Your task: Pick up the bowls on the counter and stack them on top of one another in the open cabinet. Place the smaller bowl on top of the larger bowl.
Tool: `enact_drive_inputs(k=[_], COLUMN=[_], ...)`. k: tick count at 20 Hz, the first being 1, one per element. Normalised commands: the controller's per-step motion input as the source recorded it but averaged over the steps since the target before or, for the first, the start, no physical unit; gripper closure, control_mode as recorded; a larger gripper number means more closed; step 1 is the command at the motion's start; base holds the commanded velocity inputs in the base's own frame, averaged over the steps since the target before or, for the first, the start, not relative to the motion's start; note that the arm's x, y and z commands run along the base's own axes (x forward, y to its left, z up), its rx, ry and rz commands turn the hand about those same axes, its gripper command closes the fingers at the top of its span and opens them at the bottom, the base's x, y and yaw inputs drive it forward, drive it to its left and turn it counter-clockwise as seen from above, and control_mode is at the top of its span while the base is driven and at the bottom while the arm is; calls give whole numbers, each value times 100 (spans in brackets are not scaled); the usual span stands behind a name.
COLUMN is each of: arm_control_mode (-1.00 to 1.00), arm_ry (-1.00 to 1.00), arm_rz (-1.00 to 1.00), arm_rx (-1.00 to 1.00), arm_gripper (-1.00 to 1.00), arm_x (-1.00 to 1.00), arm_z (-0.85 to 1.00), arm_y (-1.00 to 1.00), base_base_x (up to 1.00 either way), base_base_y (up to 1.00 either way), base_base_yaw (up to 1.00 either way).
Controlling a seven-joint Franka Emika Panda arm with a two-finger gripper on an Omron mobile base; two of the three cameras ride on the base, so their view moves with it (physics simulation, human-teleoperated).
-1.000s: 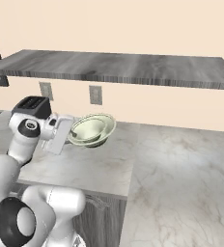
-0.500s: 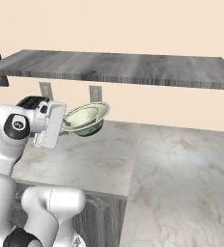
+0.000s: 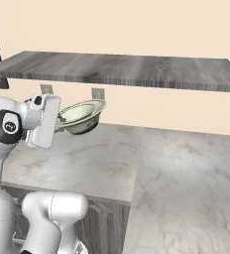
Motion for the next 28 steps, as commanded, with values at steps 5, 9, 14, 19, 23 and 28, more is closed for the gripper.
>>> enact_drive_inputs(k=[5,9,14,19,23,28], arm_control_mode=[-100,-100,-100,-100,-100,-100], arm_ry=[11,12,8,3,2,5], arm_rz=[18,20,22,23,18,11], arm_rx=[0,0,0,0,7,16], arm_gripper=[100,100,100,100,100,100], arm_x=[-37,-36,-26,-34,-42,-33], arm_z=[54,51,43,43,33,29], arm_y=[0,0,0,0,0,-6], base_base_x=[0,0,0,0,0,0], base_base_y=[0,0,0,0,0,0], base_base_yaw=[0,0,0,0,0,0])
